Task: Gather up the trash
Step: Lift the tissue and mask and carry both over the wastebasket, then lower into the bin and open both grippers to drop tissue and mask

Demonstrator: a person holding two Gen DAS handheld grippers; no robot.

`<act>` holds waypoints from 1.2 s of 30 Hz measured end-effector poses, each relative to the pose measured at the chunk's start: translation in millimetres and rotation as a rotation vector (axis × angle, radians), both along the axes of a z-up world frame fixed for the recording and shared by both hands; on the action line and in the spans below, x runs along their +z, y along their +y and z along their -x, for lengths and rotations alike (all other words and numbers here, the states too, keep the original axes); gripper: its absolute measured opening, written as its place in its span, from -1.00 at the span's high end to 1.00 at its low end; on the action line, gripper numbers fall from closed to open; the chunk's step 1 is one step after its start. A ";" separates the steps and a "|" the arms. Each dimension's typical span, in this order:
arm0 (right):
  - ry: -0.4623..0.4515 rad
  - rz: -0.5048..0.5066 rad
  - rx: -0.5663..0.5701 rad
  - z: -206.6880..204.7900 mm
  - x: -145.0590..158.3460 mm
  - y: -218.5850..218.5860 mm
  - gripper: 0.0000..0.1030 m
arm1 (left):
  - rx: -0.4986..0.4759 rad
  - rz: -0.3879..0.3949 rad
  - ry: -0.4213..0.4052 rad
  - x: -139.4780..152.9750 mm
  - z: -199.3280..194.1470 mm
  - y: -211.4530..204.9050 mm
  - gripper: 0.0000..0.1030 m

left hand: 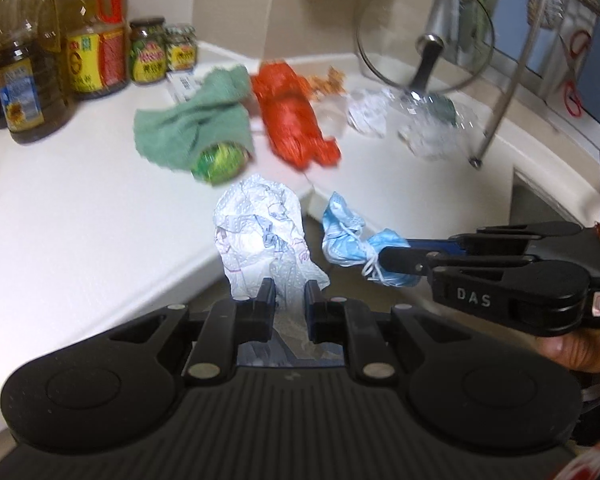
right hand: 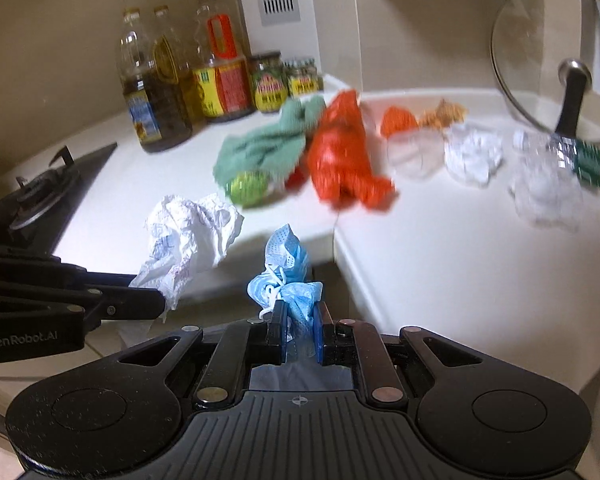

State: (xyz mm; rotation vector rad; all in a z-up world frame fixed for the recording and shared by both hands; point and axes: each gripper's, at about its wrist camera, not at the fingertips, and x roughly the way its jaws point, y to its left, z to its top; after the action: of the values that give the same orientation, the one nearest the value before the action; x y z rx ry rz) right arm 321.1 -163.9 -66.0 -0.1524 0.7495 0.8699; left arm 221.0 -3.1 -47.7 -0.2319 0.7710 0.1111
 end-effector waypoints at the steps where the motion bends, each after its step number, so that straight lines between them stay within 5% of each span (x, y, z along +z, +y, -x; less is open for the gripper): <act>1: 0.011 0.004 -0.010 3.3 -3.6 -1.1 0.75 | -0.011 0.002 0.013 -4.0 2.2 -1.4 0.74; 17: 0.115 0.134 -0.084 37.9 -80.3 -19.9 0.75 | -0.093 0.043 0.183 -79.7 9.0 -14.6 0.74; 36: 0.180 0.214 -0.142 10.6 -168.2 -9.1 0.75 | -0.054 0.078 0.336 -179.5 -43.2 -1.4 0.74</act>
State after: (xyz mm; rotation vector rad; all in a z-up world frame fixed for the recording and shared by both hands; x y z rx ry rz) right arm 310.5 -173.0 -234.2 -0.2098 1.0104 0.6727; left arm 264.2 -4.5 -227.3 -0.2699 1.1170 0.0690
